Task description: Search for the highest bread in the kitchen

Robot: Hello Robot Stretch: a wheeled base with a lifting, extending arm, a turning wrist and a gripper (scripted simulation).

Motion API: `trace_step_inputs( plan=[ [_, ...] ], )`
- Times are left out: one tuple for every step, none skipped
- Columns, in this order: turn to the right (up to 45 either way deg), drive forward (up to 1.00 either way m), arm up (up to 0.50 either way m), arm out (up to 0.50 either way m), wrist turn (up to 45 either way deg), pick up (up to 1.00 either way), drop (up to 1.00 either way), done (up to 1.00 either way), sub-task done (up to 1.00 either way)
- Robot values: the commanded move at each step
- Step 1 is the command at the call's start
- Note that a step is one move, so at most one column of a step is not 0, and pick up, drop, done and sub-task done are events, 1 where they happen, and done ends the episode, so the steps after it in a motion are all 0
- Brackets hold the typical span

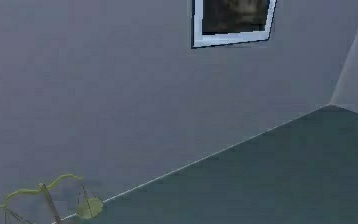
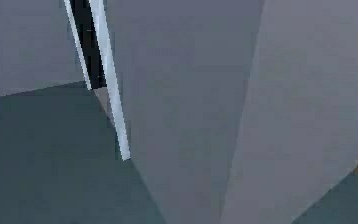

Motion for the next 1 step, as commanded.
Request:
trace_step_inputs(
  plan=[
    [-45.0,0.00,0.00,0.00,0.0,0.00,0.00,0.00,0.00]
  ],
)
